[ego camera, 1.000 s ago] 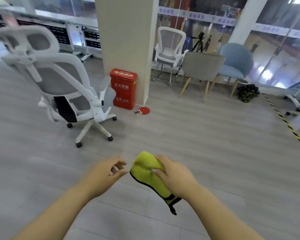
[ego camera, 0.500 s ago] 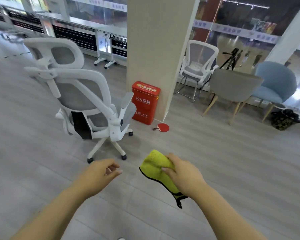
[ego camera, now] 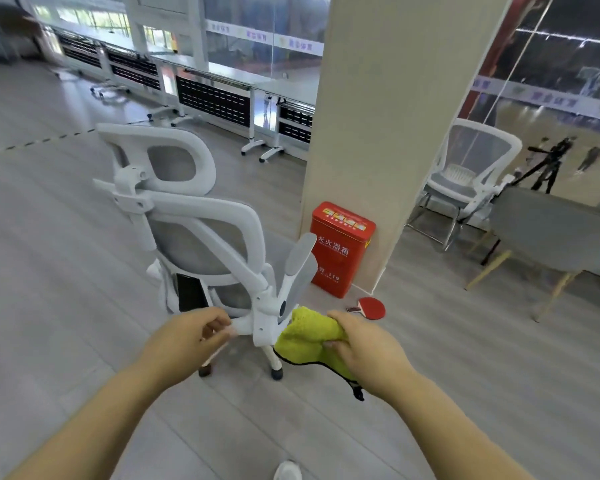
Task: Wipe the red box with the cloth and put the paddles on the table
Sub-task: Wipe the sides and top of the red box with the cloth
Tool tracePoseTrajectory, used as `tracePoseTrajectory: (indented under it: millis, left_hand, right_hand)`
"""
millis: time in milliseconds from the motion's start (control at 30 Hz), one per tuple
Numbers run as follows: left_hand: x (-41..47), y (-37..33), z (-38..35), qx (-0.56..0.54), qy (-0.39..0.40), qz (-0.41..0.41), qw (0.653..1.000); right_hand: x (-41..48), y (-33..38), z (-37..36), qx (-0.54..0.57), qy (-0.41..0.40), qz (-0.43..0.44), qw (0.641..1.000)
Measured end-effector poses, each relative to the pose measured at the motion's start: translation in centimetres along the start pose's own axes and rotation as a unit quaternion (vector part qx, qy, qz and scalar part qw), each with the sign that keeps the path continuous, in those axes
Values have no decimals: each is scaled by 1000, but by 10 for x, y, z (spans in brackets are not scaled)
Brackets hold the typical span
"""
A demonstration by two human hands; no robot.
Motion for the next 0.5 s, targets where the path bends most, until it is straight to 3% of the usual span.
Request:
tracePoseTrajectory:
  millis: [267,500]
  left_hand:
    - [86,37,43,-14,-70,88,994]
    - [119,88,80,-66,-119,153,979]
  right_hand:
    - [144,22,15,-3,42,107,993]
    - [226,62,4,-89,33,224,970]
Point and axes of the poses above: each hand's wrist, its own x-axis towards the middle knuckle, its own z-axis out of the back of the hand, y = z × x, the point moved 4 cm from there along x, towards the middle knuckle, and after that the axes turned 4 degrees about x, right-handed, at the moved point
